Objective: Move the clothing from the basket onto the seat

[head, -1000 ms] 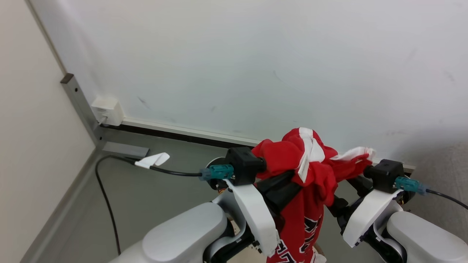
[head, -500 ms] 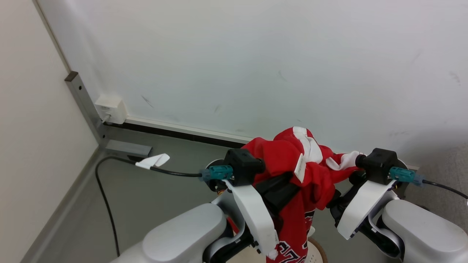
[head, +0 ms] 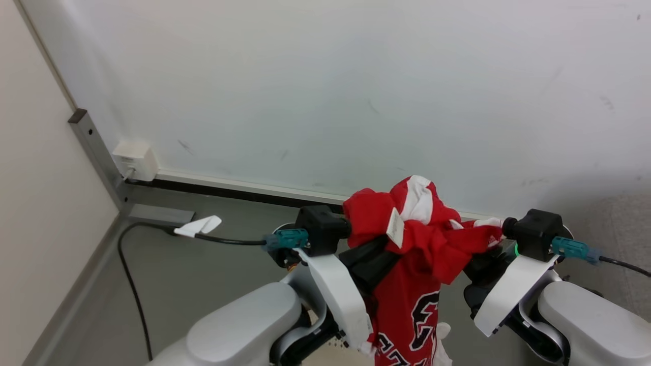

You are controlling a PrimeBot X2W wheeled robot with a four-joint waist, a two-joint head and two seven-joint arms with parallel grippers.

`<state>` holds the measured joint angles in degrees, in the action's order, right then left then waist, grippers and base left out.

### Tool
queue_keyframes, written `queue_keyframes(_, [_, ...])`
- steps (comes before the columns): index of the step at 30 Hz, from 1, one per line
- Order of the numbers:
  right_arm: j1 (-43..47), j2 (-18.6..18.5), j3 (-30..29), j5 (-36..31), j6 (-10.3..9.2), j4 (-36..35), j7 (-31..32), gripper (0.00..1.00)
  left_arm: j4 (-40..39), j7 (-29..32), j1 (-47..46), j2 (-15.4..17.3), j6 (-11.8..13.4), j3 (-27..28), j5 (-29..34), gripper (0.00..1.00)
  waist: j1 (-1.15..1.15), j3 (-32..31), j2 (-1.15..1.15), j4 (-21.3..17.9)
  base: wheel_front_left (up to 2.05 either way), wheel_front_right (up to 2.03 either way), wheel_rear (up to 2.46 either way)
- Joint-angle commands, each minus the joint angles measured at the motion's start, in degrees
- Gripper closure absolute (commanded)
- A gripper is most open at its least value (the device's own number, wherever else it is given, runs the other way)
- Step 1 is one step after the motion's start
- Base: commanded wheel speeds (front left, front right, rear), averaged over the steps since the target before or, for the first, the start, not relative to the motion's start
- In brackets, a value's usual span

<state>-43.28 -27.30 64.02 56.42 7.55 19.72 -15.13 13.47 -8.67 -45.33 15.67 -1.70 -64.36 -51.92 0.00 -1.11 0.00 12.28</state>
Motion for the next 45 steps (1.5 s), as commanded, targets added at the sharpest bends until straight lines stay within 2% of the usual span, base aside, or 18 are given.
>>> queue_keyframes(1, [0.9,-0.5,-1.0,-0.9,-0.12,-0.5,0.0,1.0,0.5,-0.6,0.8,0.8,0.4,0.4,-0.7,1.0,0.0,-0.1,0.0,-0.6,0.0,0.0,0.0])
queue_keyframes(5, [2.6,-0.3,-4.6,-2.3,-0.12,-1.5,0.0,1.0,1.7,-0.9,1.6,1.4,1.1,1.0,-1.4,1.0,0.0,-0.3,0.0,-1.9,0.0,0.0,0.0])
queue_keyframes(6, [2.9,-0.2,-5.4,-2.6,-0.12,-1.8,0.0,1.0,1.9,-0.9,1.8,1.5,1.2,1.1,-1.6,0.91,0.0,-0.3,0.0,-2.2,0.0,0.0,0.0])
queue_keyframes(7, [3.3,-0.2,-6.4,-2.9,-0.12,-2.1,0.0,1.0,2.0,-0.7,2.1,1.5,1.2,1.2,-1.9,0.43,0.0,-0.3,0.0,-2.4,0.0,0.0,0.0])
queue_keyframes(8, [3.6,-0.1,-7.3,-3.3,-0.12,-2.4,0.0,1.0,2.1,-0.5,2.3,1.6,1.2,1.3,-2.0,0.0,0.0,-0.3,0.0,-2.6,0.0,0.0,0.0])
queue_keyframes(21, [8.0,-1.2,-19.1,-7.8,-0.12,-5.3,0.0,1.0,1.7,-1.3,4.4,3.0,2.3,0.7,-2.1,0.0,0.0,-0.7,0.0,-4.7,0.0,0.0,0.0])
queue_keyframes(29, [8.6,-2.0,-24.9,-6.4,-0.12,-8.9,0.0,1.0,0.2,-2.0,5.5,4.3,3.1,0.8,-1.8,0.0,0.0,-0.5,0.0,-7.8,0.0,0.0,0.0])
queue_keyframes(35, [7.3,-4.2,-27.0,-8.2,-0.12,-11.7,0.0,1.0,-0.1,-3.0,6.1,4.4,3.6,0.6,-0.8,0.0,0.0,-0.3,0.0,-11.7,0.0,0.0,0.0])
queue_keyframes(45, [6.2,-9.2,-32.6,-9.0,-0.12,-15.3,0.0,1.0,-0.4,-4.4,6.6,4.4,3.8,0.9,0.1,0.0,0.0,0.5,0.0,-20.4,0.0,0.0,0.0])
